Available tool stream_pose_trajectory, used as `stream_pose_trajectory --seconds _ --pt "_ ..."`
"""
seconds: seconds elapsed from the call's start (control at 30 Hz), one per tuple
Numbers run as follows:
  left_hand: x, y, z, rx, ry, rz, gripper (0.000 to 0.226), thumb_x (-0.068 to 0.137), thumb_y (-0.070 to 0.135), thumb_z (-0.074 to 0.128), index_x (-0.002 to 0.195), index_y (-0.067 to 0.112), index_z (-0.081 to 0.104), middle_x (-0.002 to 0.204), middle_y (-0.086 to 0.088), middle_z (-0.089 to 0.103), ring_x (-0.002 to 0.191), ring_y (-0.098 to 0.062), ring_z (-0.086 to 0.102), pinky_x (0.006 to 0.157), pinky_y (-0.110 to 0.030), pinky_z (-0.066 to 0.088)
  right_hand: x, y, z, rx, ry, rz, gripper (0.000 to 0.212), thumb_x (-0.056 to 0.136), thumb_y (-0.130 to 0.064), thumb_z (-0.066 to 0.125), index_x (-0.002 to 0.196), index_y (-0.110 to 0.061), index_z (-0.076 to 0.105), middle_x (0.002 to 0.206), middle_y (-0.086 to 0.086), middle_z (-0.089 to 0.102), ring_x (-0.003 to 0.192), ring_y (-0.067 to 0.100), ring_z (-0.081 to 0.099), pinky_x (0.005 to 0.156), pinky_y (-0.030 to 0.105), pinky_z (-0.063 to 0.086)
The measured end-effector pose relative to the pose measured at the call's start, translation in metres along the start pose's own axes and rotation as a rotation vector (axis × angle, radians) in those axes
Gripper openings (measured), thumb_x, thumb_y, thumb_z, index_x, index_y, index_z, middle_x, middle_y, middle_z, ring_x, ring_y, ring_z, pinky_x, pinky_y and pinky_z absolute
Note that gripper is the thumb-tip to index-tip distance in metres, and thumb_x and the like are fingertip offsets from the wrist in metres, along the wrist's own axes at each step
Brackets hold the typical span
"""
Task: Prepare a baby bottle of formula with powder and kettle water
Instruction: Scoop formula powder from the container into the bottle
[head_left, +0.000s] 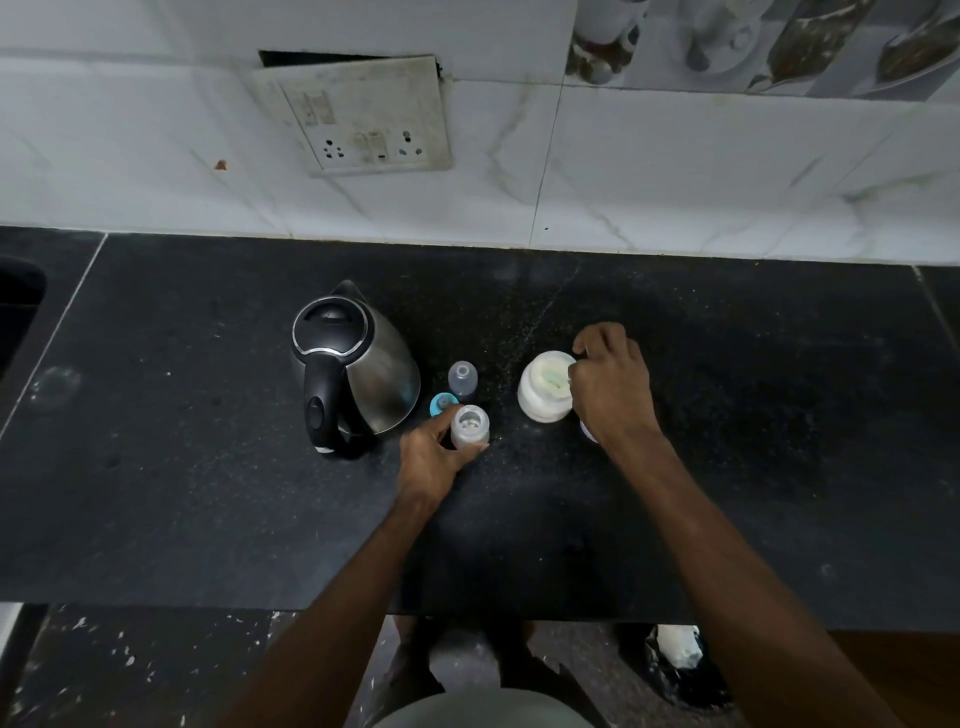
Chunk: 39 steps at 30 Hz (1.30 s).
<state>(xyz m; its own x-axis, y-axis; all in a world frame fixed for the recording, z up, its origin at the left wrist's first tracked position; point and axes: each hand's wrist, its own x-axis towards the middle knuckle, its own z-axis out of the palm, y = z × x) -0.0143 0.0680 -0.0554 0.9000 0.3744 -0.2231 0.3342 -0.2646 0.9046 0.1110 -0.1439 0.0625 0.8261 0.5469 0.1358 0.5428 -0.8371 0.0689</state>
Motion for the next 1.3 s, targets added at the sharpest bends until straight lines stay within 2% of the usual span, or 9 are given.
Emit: stream_pose_trajectory --seconds 0.23,0.37,0.5,0.57,0.7,0.87,1.0,1.13,1.3 --pt "-0.001 0.002 0.001 0.001 -0.002 0.012 0.053 0.073 0.017 0.095 0.123 0.023 0.078 0.111 0.012 0.08 0.106 -0.005 0.074 0.097 -0.025 0.057 0.017 -0.004 0.006 -0.033 -0.09 0.011 0.023 0.057 0.004 0.085 0.077 0.006 0.075 0.101 0.018 0.066 0.107 0.044 0.061 0.089 0.053 0.053" --pt "-0.001 0.003 -0.001 0.005 -0.009 0.003 0.054 0.073 0.018 0.095 0.124 0.025 0.078 0.109 0.011 0.08 0.104 -0.006 0.075 0.095 -0.024 0.057 0.021 0.0 0.016 0.004 -0.179 0.099 0.035 0.075 -0.018 0.086 0.102 0.001 0.076 0.113 0.012 0.063 0.118 0.037 0.053 0.103 0.049 0.044" --pt "-0.002 0.007 -0.001 0.011 0.003 0.004 0.053 0.074 0.016 0.095 0.124 0.023 0.078 0.107 0.011 0.08 0.1 -0.004 0.074 0.091 -0.016 0.055 0.013 0.008 0.012 0.211 -0.22 0.177 0.034 0.081 -0.036 0.083 0.108 -0.015 0.081 0.13 0.003 0.059 0.128 0.032 0.045 0.109 0.047 0.036" --pt "-0.002 0.007 0.0 0.014 0.009 0.007 0.053 0.074 0.016 0.095 0.124 0.022 0.077 0.108 0.01 0.08 0.099 -0.003 0.073 0.09 -0.014 0.054 0.006 0.014 0.007 0.325 -0.163 0.21 0.038 0.079 -0.037 0.086 0.111 -0.019 0.081 0.133 0.004 0.06 0.125 0.034 0.048 0.104 0.05 0.04" --pt "-0.006 0.011 0.002 0.01 0.023 0.003 0.05 0.076 0.015 0.093 0.123 0.021 0.077 0.108 0.011 0.079 0.097 0.002 0.071 0.089 -0.012 0.053 -0.006 0.018 -0.002 0.461 0.104 0.263 0.035 0.082 -0.031 0.086 0.112 -0.015 0.08 0.117 0.008 0.065 0.101 0.035 0.063 0.085 0.049 0.055" --pt "-0.008 0.014 -0.002 -0.001 0.035 0.009 0.044 0.077 0.019 0.091 0.118 0.025 0.078 0.105 0.011 0.079 0.098 -0.001 0.073 0.092 -0.022 0.058 -0.013 -0.007 -0.02 0.575 0.338 0.277 0.023 0.093 -0.016 0.074 0.114 -0.009 0.077 0.109 0.008 0.067 0.094 0.026 0.067 0.081 0.039 0.057" --pt "-0.015 0.013 -0.008 -0.052 0.06 0.001 0.048 0.075 0.018 0.093 0.119 0.024 0.076 0.108 0.011 0.079 0.104 -0.006 0.074 0.095 -0.031 0.059 -0.018 -0.032 -0.022 0.652 0.36 0.247 0.024 0.095 -0.008 0.067 0.117 -0.01 0.076 0.106 0.005 0.068 0.091 0.021 0.069 0.081 0.035 0.057" --pt "-0.026 0.006 -0.017 -0.073 0.08 -0.003 0.05 0.074 0.017 0.092 0.121 0.022 0.075 0.111 0.009 0.079 0.106 -0.007 0.074 0.096 -0.038 0.061 -0.025 -0.057 -0.013 0.666 0.323 0.235 0.023 0.093 -0.005 0.068 0.114 -0.008 0.078 0.106 0.009 0.071 0.095 0.025 0.07 0.086 0.035 0.056" --pt "-0.039 0.004 -0.024 -0.106 0.131 -0.017 0.048 0.076 0.014 0.093 0.119 0.022 0.074 0.112 0.007 0.079 0.106 -0.006 0.074 0.095 -0.035 0.061 -0.033 -0.085 0.002 0.717 0.193 0.226 0.026 0.095 -0.01 0.067 0.12 -0.013 0.075 0.106 0.006 0.072 0.092 0.022 0.07 0.078 0.043 0.061"
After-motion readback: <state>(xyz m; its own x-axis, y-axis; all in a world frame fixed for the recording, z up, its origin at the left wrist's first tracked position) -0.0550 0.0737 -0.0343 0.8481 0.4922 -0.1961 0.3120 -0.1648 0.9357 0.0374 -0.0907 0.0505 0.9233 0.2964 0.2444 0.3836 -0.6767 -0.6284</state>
